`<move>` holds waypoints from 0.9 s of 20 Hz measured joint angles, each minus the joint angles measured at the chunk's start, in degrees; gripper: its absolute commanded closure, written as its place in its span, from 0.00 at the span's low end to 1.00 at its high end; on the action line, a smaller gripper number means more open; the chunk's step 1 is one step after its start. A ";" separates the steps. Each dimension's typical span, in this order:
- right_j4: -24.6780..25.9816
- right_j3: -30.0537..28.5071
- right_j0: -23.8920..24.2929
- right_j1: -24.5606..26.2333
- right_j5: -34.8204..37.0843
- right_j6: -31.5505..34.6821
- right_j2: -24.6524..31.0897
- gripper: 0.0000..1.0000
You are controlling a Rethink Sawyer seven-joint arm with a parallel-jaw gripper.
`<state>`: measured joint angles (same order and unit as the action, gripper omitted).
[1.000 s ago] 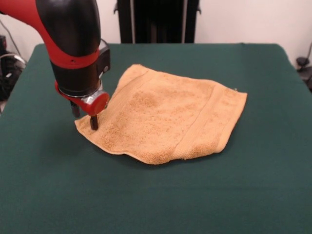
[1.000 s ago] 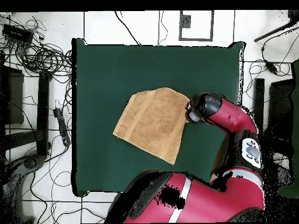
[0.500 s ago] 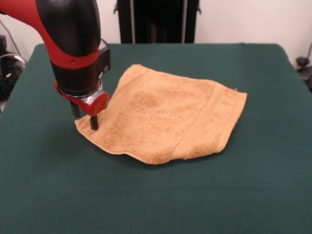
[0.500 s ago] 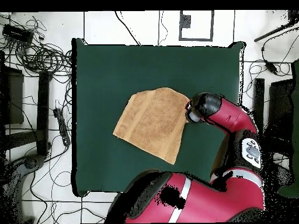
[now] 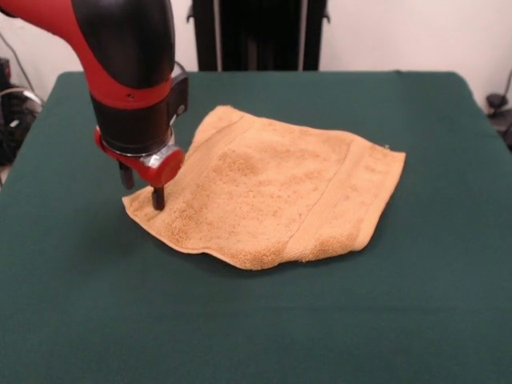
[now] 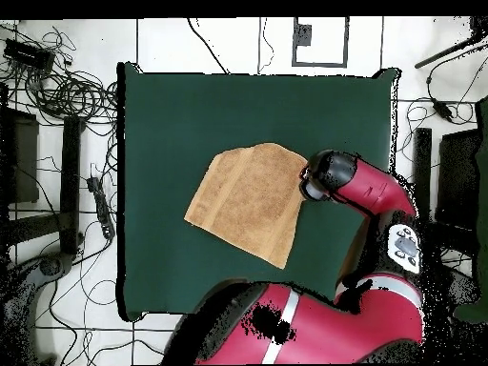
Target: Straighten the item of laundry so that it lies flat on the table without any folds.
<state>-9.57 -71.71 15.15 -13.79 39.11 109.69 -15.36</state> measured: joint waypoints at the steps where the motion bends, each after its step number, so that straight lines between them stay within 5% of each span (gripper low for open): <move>1: -0.01 -0.02 -0.15 -0.04 0.00 0.00 -0.13 0.00; 18: -0.04 -1.85 -1.78 -1.53 0.00 0.00 -1.78 0.00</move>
<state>-9.60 -73.56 13.37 -15.32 39.11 109.69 -17.14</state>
